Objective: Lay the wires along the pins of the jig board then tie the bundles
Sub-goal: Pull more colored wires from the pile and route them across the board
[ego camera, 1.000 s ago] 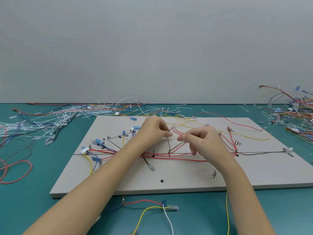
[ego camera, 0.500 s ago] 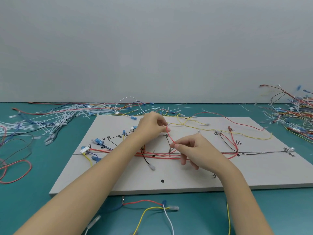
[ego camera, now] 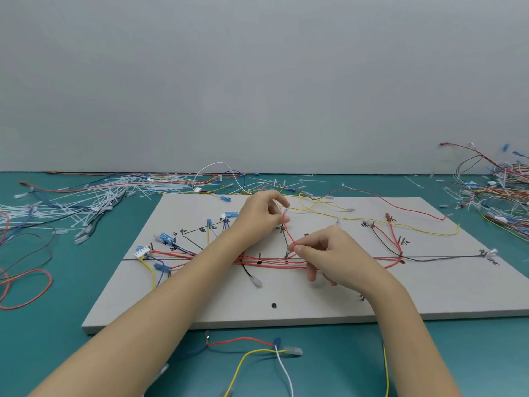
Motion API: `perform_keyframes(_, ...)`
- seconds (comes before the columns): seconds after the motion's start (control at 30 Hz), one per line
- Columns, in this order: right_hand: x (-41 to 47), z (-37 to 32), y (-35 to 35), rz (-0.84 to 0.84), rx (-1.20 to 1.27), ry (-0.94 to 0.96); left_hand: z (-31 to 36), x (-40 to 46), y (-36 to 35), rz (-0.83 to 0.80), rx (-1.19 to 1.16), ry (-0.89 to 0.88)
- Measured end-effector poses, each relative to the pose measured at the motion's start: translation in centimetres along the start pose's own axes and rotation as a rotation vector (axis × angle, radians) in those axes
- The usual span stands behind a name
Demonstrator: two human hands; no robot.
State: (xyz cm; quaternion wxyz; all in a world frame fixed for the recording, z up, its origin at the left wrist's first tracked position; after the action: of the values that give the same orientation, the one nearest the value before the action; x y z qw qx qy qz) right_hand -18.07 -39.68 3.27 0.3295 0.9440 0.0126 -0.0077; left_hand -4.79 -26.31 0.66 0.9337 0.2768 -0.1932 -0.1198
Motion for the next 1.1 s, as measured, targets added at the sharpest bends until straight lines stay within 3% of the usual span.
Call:
perform_keyframes(0.1,0.0,0.2,0.0,0.000,-0.008,-0.003,0.1,0.0,-0.2,-0.034,0.117,0.000)
perform_keyframes(0.23,0.1,0.3,0.1,0.026,0.023,0.011,0.3,0.4,0.6,-0.028,0.044,-0.004)
perform_keyframes(0.33,0.1,0.3,0.0,0.028,0.022,0.019,0.1,0.6,1.9,-0.110,-0.002,-0.008)
perform_keyframes(0.63,0.0,0.0,-0.3,0.005,-0.021,0.001,-0.4,0.3,5.6,-0.285,-0.152,0.237)
perform_keyframes(1.1,0.3,-0.4,-1.8,0.022,-0.137,0.124,-1.6,-0.4,4.9,-0.132,-0.061,0.200)
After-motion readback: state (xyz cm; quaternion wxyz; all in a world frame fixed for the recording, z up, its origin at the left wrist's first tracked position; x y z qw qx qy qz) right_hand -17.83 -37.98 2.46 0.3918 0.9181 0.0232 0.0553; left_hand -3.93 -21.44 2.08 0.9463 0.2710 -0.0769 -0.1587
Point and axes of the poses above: each hand's wrist, its own x-axis towards the middle knuckle, its own y-axis out of the back of the hand, z = x × y, the point moved 1 cm from there along x, towards the middle knuckle, and after that the axes turned 1 degree about z, right-handed, at the moved point
